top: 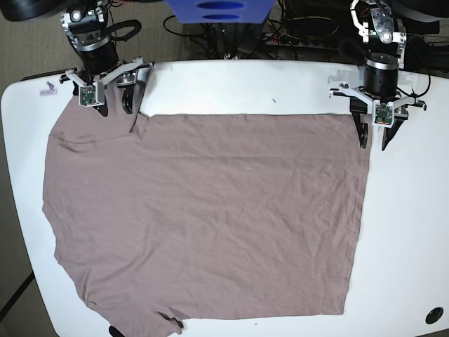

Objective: Fold the T-shirt properly
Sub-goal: 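Lower both open grippers onto the shirt's shoulder corners, then close both grippers on the shoulder corners of the shirt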

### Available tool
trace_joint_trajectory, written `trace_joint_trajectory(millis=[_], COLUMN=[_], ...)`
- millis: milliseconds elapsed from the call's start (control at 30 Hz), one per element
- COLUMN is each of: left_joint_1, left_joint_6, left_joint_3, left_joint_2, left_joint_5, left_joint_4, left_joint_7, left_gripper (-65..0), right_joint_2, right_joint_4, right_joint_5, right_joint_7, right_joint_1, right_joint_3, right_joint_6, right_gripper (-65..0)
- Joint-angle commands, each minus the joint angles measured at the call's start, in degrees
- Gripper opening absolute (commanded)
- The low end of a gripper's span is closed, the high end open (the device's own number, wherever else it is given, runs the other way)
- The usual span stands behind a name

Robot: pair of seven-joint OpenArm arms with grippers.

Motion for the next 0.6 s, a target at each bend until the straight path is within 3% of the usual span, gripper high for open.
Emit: trace_joint_trajectory(millis=[0,267,567], left_joint_1=[0.9,1.6,1.7], left_joint_6=[0.5,0.6,0.5], left_joint_3=[-0.4,-0.4,-0.3], left_joint_2=[-0.7,-1.4,-1.6], left_joint_5=[-0.6,-0.9,-0.8], left_joint_4=[-0.3,-1.3,-2.5], left_joint_7=[-0.6,-0.5,-1.1], left_gripper=[-47.1,-44.7,-42.2], right_joint_2=[0.0,-0.1,-0.1], right_joint_4=[-1.5,-4.0,-4.8], right_joint_5=[3.9,9.5,7.2], right_joint_7=[0.9,-1.7,-4.1], right_joint_1=[-0.7,-0.1,0.2], right_joint_3=[1.7,5.2,7.0], right_joint_6=[0.1,2.2,5.9], right_gripper=[-36.7,-37.8,-36.2])
